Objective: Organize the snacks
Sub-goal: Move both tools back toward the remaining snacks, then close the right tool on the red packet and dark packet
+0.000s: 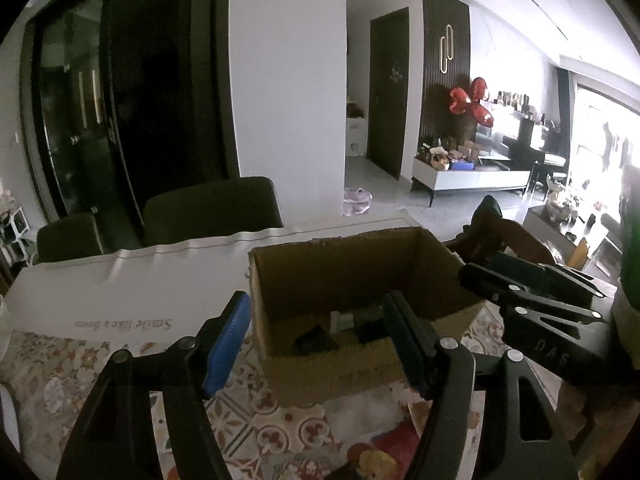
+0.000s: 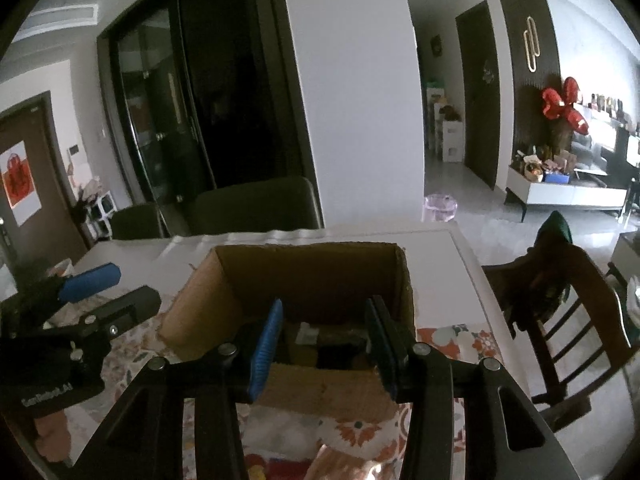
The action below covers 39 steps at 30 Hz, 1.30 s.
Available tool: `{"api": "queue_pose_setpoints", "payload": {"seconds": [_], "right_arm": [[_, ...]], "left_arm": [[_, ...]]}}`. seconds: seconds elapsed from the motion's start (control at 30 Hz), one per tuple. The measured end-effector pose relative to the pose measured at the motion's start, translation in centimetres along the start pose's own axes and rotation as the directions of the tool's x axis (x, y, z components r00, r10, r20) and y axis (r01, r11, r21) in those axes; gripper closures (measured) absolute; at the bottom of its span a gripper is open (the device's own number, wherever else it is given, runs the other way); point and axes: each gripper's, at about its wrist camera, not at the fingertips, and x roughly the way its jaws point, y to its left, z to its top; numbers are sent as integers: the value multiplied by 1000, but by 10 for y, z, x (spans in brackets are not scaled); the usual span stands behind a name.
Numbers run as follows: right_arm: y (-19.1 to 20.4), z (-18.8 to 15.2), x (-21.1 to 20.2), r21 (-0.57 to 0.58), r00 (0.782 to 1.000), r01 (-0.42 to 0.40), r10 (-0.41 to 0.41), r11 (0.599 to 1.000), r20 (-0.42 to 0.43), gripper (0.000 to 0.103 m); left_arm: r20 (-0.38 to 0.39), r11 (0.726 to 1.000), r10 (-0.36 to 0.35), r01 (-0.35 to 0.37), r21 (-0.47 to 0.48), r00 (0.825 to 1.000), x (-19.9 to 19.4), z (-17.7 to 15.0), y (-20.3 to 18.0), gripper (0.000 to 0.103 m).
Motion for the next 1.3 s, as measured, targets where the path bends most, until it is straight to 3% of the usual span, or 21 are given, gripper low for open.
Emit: {"api": "queue_pose_setpoints", "payload": {"seconds": [0.43, 0.8, 1.0, 1.3], "right_arm": [[29, -41, -48, -40, 999, 14, -13, 999, 38, 59], [40, -92, -73, -82, 1000, 25, -26, 996, -8, 59], [49, -121, -80, -118, 999, 8, -14, 993, -48, 59], [56, -168, -66, -122, 978, -80, 54, 989, -200, 59]], "left_arm": [[12, 1000, -1, 1, -25, 1000, -54, -51, 8, 35], [-38, 1000, -12, 11, -19, 999, -75, -107, 0, 36], [-98, 999, -20, 17, -32, 995, -75, -136, -1, 36], [-156, 1000, -15, 12, -18, 988, -73, -178, -3, 36]]}}
